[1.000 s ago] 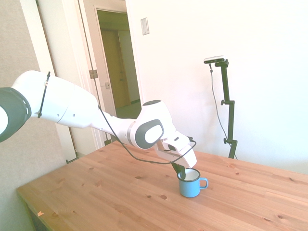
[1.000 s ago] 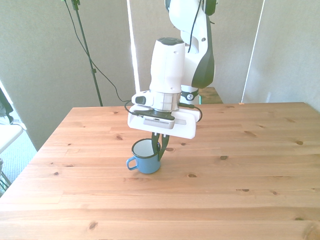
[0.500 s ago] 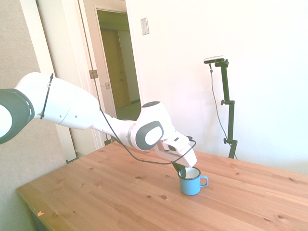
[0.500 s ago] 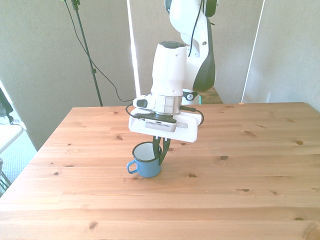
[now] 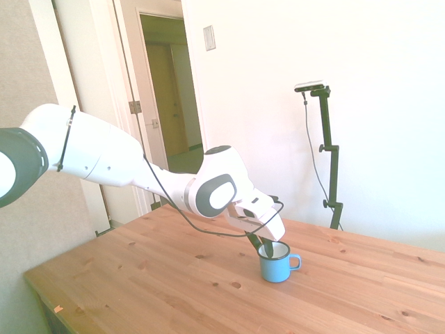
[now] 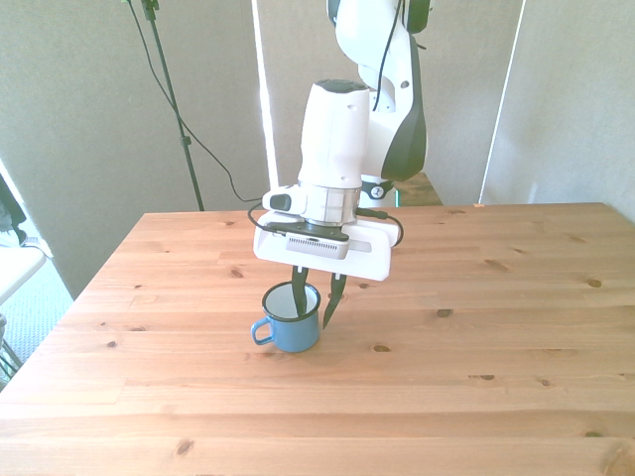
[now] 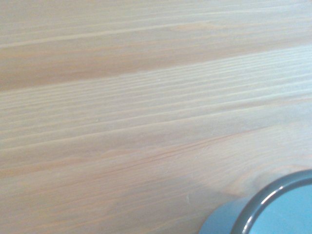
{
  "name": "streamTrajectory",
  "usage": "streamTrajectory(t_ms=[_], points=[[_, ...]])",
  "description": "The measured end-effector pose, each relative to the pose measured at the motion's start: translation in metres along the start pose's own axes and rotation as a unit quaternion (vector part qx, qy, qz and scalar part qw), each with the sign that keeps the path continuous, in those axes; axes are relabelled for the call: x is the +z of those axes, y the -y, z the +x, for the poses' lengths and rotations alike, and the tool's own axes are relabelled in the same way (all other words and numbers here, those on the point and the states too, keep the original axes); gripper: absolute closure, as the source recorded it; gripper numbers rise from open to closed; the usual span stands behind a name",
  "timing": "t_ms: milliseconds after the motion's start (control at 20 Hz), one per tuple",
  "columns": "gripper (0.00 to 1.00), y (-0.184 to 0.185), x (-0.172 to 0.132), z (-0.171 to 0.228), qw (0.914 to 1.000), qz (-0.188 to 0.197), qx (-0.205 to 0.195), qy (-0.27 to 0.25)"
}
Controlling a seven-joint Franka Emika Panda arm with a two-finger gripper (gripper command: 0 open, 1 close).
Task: Flip the mug upright
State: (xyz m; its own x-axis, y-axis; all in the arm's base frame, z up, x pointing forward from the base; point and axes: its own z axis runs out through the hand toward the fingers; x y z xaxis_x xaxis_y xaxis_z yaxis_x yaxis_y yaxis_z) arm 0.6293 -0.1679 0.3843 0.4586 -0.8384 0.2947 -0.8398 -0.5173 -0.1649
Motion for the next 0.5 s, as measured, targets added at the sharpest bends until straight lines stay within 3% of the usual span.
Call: streamTrajectory(t_ms=[500], points=[[0.0,-0.003,-0.02,-0.003,0.9999,0.011,-0.007,-0.002]])
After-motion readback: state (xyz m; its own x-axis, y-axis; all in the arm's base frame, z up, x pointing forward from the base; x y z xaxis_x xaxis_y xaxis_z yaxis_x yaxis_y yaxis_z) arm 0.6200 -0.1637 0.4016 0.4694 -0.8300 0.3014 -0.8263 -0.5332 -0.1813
